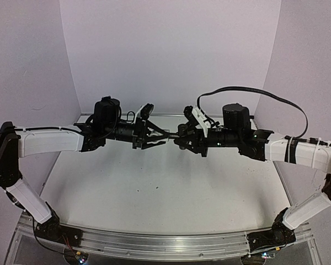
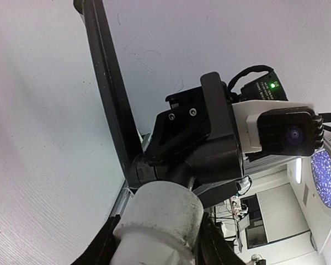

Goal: Install the water faucets

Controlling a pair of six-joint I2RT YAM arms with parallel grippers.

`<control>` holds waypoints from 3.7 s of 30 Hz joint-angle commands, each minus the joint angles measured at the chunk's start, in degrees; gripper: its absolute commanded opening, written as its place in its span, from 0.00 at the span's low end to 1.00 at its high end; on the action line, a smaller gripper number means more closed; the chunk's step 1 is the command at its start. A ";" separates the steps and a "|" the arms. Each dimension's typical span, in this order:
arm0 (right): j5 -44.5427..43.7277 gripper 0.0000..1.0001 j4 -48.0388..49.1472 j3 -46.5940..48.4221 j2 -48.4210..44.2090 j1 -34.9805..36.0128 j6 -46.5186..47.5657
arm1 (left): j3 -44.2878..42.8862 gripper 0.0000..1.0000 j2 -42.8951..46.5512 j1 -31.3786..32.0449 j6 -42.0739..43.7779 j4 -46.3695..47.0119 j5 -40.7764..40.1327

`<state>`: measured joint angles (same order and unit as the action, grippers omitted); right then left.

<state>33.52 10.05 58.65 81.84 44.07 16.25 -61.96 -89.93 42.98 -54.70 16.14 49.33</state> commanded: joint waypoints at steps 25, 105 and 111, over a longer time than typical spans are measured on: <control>23.07 0.00 5.51 17.61 4.51 -1.50 -57.51 | -13.66 0.00 0.99 1.05 118.38 -2.58 -14.56; -16.62 0.00 0.26 5.31 -4.39 7.95 -16.74 | -6.08 0.26 -4.00 0.44 11.76 17.53 -1.89; 2.32 0.00 0.50 13.61 -0.76 0.77 -41.29 | -7.81 0.23 -0.17 0.60 44.31 17.62 7.62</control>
<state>19.42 4.16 63.21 79.19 48.36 -4.60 -67.22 -94.61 41.40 -42.06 30.65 46.37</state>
